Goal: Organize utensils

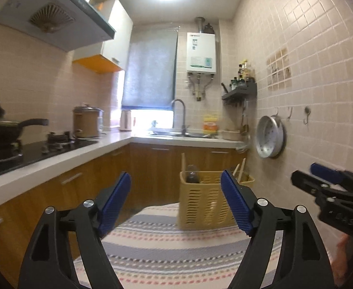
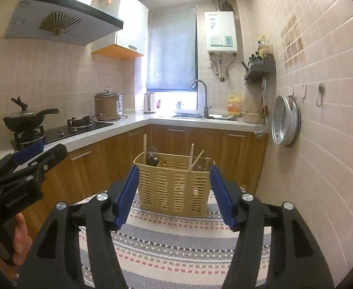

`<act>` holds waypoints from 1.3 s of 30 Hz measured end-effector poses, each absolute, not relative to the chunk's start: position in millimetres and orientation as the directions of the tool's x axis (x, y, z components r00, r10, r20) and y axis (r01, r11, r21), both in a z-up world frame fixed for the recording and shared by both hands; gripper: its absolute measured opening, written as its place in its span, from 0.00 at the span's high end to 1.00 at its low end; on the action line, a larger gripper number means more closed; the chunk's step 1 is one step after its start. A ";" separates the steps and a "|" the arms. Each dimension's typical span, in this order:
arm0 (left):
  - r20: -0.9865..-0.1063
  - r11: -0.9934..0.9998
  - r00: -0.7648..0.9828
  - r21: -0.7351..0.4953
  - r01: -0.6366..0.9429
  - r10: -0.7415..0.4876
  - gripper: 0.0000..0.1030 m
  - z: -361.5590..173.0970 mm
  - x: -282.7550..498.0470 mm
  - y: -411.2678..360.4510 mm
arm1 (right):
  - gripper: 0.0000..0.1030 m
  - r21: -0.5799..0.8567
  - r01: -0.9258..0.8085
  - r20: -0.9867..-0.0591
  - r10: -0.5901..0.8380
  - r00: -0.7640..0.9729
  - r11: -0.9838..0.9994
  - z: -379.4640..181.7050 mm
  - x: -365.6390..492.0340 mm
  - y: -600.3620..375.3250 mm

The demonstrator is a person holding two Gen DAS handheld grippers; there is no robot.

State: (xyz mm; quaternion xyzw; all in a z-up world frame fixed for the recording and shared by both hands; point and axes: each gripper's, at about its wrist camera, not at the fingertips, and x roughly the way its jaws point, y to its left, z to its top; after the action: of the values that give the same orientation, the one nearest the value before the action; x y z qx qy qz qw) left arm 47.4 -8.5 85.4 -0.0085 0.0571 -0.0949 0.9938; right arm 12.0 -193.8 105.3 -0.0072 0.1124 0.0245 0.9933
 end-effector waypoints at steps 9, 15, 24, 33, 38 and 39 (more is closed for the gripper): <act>-0.081 0.993 0.990 -0.039 0.110 -0.113 0.24 51.8 21.5 -9.9 | 0.24 -0.025 0.037 -0.169 -0.041 0.985 0.999 64.4 -15.9 -194.1; -0.111 0.998 0.993 0.049 0.047 -0.041 0.23 20.7 25.5 -27.4 | 0.21 -0.021 0.075 -0.149 -0.077 0.986 0.997 36.5 -15.9 -193.6; -0.058 0.997 0.996 0.033 0.066 -0.064 0.12 16.2 17.1 -28.6 | 0.21 0.010 0.115 -0.136 -0.113 0.984 0.993 25.3 -16.2 -207.0; -0.028 0.992 0.999 0.119 0.031 -0.028 0.08 6.8 15.2 -45.2 | 0.21 -0.010 0.121 -0.129 -0.121 0.984 0.993 12.9 -16.3 -200.3; -0.035 0.996 0.998 0.073 0.045 -0.043 0.08 7.5 14.9 -38.4 | 0.19 -0.003 0.124 -0.132 -0.124 0.983 0.992 11.9 -15.7 -201.6; -0.038 0.997 0.998 0.067 0.045 -0.043 0.08 7.4 15.5 -36.9 | 0.19 -0.002 0.124 -0.135 -0.123 0.983 0.992 11.3 -15.4 -202.1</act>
State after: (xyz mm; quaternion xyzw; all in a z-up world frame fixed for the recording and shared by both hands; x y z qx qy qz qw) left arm 15.5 -36.9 7.4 0.0338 0.0182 -0.0220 0.9990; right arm -15.4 -202.1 11.3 0.0033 0.0676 -0.0622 0.9958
